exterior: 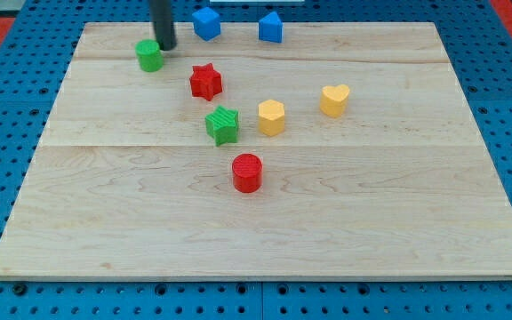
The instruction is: Move the blue cube close to the blue triangle
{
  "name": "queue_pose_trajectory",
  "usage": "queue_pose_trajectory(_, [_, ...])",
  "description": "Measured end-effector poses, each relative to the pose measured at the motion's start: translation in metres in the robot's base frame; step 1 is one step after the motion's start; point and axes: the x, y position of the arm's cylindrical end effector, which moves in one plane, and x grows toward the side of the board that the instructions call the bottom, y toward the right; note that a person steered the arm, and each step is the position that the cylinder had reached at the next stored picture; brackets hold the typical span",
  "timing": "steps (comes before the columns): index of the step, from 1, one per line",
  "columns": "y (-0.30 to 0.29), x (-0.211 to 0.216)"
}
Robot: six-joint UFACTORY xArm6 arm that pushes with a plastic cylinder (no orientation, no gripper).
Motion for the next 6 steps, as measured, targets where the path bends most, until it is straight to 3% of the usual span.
queue_pose_trajectory(1, [-0.039, -0.034])
queue_pose_trajectory(3, [-0.033, -0.038])
queue_pose_trajectory(5, [0.116, -0.034])
queue_pose_trajectory(6, [0.123, -0.007])
